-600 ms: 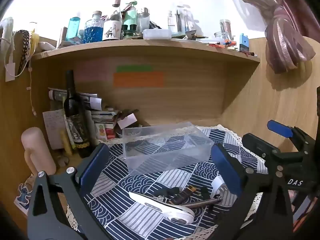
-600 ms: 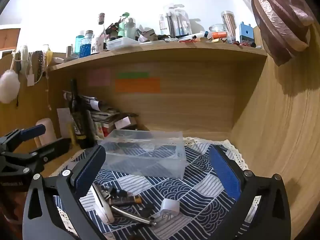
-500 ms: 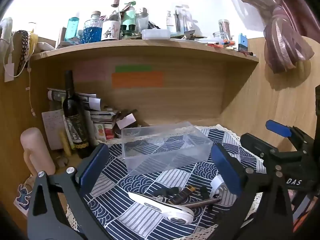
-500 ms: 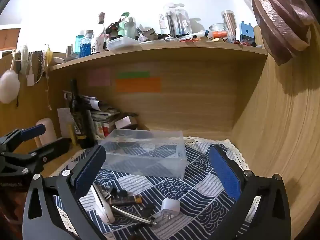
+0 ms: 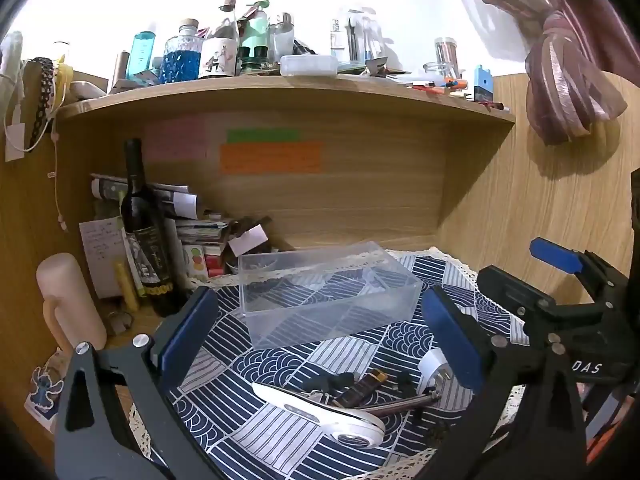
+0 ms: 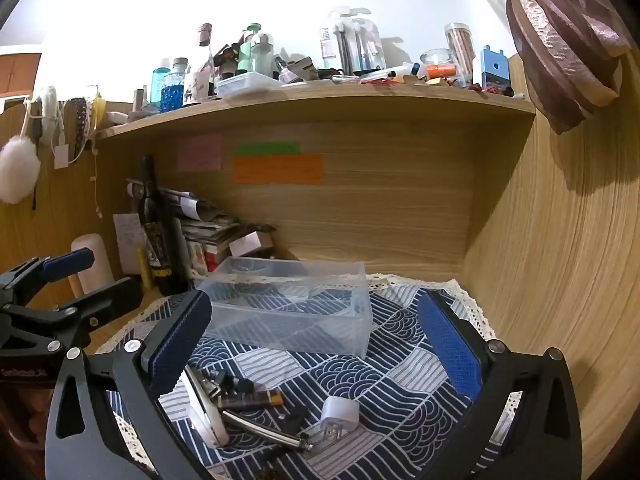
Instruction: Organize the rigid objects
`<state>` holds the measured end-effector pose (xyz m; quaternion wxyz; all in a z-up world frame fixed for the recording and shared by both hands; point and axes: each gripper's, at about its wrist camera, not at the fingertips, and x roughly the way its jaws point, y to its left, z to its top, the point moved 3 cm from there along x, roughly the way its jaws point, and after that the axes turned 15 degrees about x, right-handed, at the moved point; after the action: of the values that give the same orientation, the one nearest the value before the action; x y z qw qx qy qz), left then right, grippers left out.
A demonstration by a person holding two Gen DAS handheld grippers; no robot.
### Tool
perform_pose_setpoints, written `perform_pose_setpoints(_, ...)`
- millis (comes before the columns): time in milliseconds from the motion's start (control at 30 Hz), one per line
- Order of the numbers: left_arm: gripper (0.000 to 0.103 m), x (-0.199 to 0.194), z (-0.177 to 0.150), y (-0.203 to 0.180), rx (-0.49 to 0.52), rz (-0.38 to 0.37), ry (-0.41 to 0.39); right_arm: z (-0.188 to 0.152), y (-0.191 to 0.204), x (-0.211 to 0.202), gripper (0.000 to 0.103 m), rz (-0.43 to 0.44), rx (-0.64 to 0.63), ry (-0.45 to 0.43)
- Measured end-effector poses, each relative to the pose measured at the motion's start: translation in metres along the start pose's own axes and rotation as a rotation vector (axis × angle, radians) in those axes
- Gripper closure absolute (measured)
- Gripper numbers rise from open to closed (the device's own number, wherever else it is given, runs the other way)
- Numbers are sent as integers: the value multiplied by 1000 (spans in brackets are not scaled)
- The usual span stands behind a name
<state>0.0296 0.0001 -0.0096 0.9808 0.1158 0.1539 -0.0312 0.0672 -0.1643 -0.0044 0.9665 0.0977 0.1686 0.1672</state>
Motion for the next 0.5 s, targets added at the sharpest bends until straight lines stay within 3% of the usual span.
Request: perform_pose_setpoints(500, 0, 2, -1, -3, -2, -4, -1, 0, 1, -2, 0, 2, -3, -7)
